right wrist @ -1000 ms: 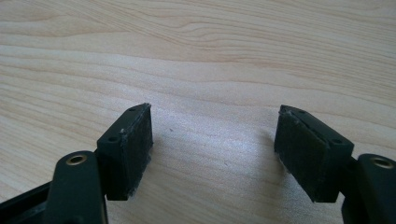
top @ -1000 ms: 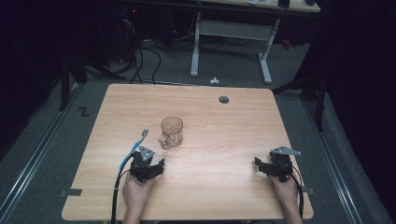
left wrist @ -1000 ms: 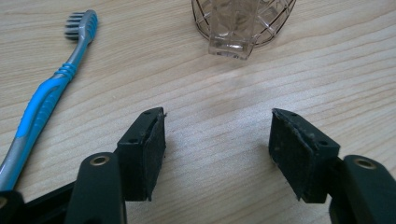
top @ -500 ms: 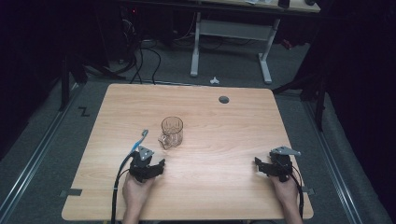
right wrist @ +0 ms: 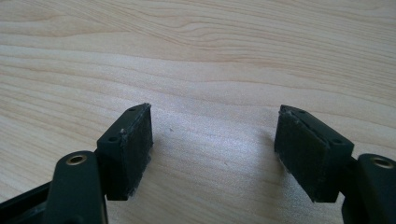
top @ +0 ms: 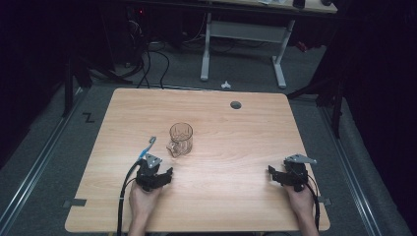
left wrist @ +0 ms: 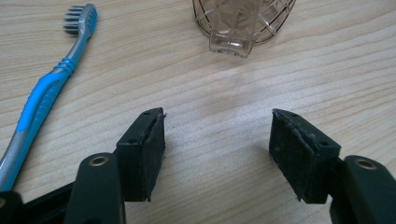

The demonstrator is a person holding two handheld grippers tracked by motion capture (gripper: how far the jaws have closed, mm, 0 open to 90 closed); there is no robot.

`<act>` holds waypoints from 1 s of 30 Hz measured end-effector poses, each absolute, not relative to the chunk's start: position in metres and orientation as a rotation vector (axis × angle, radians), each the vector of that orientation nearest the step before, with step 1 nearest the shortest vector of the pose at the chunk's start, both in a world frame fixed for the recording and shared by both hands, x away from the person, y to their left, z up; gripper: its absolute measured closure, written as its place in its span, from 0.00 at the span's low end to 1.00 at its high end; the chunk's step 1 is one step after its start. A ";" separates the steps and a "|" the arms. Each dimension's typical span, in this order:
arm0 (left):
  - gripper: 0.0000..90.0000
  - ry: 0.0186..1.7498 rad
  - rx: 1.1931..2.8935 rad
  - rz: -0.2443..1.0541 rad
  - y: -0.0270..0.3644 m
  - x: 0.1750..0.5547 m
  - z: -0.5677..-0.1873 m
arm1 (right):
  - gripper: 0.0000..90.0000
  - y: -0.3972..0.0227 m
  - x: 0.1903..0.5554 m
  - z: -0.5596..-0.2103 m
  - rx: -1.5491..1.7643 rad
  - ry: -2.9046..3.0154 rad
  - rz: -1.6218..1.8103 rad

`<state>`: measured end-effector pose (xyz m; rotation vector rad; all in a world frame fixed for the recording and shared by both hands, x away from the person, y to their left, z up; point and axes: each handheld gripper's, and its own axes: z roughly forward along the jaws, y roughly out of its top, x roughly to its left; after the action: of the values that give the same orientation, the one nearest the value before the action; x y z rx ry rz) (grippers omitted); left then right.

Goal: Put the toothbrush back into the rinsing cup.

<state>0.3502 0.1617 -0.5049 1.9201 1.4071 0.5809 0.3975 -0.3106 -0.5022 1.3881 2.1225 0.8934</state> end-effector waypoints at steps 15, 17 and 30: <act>0.40 1.395 1.922 0.579 0.168 0.341 -0.494 | 0.31 -0.311 0.398 -0.502 1.387 2.124 0.893; 0.39 1.393 1.925 0.578 0.169 0.340 -0.493 | 0.31 -0.311 0.398 -0.502 1.387 2.124 0.893; 0.37 1.396 1.969 0.541 0.184 0.329 -0.480 | 0.31 -0.311 0.397 -0.502 1.385 2.124 0.893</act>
<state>0.3289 0.1845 -0.4795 1.9689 1.3957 0.5413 0.3975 -0.3107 -0.5023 1.3850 2.1242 0.8933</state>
